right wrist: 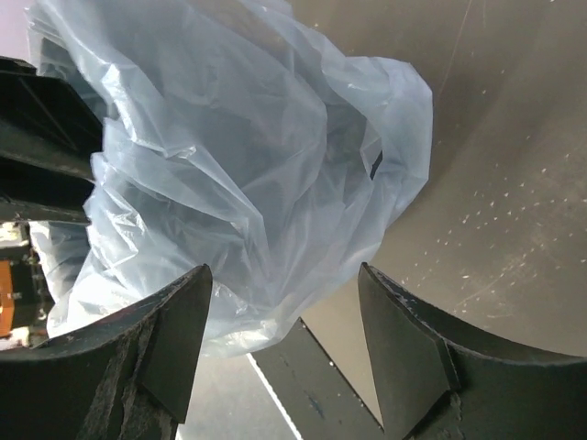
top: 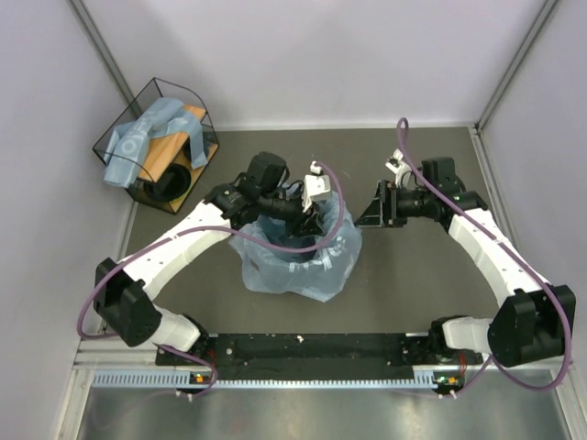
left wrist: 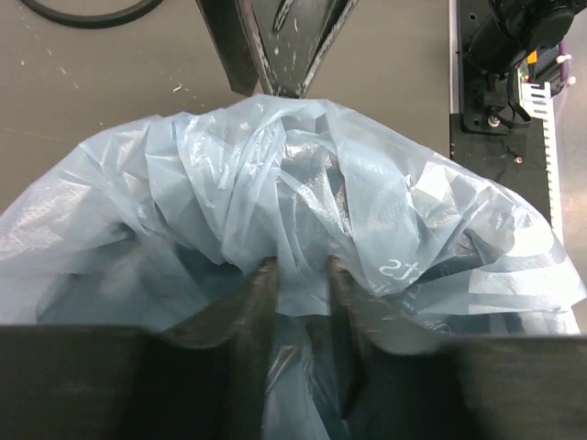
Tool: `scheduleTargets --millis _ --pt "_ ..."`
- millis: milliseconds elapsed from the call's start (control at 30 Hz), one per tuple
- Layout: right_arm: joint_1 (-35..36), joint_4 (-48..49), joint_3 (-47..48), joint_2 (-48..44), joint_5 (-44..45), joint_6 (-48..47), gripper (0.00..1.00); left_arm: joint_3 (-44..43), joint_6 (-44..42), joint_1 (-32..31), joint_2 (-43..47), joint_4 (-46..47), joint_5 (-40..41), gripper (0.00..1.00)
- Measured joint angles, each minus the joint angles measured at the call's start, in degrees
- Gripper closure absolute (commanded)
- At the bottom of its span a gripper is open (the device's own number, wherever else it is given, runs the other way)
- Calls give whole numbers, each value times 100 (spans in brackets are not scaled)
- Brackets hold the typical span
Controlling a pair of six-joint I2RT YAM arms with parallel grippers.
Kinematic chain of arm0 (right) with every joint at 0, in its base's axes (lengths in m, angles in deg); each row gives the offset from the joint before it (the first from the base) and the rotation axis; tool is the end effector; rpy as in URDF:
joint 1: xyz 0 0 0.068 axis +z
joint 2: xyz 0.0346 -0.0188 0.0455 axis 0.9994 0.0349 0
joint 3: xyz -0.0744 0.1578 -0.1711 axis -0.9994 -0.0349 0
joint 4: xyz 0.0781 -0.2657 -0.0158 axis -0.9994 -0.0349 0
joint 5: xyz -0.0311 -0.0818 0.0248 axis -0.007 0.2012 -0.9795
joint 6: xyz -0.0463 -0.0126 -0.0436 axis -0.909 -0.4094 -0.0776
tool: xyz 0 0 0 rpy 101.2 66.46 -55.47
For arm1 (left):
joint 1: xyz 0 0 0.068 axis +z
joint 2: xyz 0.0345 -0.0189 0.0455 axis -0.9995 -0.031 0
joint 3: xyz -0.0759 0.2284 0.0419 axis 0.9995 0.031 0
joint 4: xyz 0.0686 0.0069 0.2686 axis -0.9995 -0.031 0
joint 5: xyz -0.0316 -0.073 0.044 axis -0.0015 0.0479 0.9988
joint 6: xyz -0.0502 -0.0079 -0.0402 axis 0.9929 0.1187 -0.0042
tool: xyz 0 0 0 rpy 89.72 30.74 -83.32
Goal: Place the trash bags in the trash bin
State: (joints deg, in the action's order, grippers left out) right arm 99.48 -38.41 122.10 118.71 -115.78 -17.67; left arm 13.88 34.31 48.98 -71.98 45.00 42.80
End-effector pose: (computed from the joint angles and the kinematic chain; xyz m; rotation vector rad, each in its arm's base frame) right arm 0.2762 0.0947 0.2582 -0.3194 2.3394 1.2363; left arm 0.2448 -0.2438 0.3012 1.4568 1.6555 -0.9821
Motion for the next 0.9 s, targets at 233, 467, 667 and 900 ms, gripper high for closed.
scheduleTargets --millis 233,467,667,900 --pt "0 437 -223 459 -317 199 37 448 -48 -20 -227 437 210 100" --pt "35 804 -229 745 -483 354 38 916 -203 -20 -546 479 398 100" --pt "35 833 -227 734 -518 317 44 728 -212 -17 -564 184 573 64" --pt "-404 -184 417 527 -42 -671 50 138 -275 15 109 -544 734 48"
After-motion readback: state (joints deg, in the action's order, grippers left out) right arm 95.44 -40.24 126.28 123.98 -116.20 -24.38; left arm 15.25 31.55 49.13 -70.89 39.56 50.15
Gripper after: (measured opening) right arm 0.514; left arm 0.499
